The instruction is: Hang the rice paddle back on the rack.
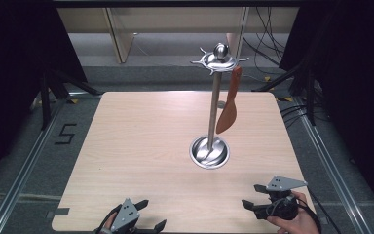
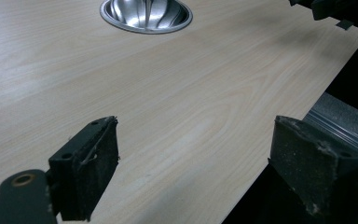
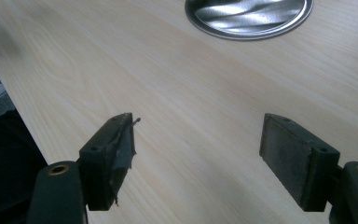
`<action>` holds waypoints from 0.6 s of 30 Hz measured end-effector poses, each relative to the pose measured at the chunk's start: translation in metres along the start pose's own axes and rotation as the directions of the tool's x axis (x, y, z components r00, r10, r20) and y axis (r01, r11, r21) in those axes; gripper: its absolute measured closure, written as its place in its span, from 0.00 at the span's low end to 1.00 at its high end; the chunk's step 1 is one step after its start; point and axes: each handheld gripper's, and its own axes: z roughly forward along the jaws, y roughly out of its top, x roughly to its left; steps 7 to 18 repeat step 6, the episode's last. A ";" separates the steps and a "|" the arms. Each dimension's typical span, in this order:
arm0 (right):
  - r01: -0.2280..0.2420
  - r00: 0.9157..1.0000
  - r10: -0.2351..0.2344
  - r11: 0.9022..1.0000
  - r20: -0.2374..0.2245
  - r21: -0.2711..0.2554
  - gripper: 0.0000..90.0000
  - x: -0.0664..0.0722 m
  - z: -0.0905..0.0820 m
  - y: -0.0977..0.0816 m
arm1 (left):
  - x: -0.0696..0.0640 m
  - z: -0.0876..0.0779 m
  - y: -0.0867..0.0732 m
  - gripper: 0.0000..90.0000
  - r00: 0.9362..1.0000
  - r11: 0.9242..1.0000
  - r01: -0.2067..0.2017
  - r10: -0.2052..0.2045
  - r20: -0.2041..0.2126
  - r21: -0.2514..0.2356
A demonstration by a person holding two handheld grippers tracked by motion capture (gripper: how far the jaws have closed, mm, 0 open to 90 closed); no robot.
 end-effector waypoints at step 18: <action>-0.006 1.000 0.006 1.000 -0.002 -0.007 0.30 -0.001 -0.002 0.000 | 0.001 0.001 0.000 0.16 1.000 1.000 0.002 -0.002 0.000 -0.001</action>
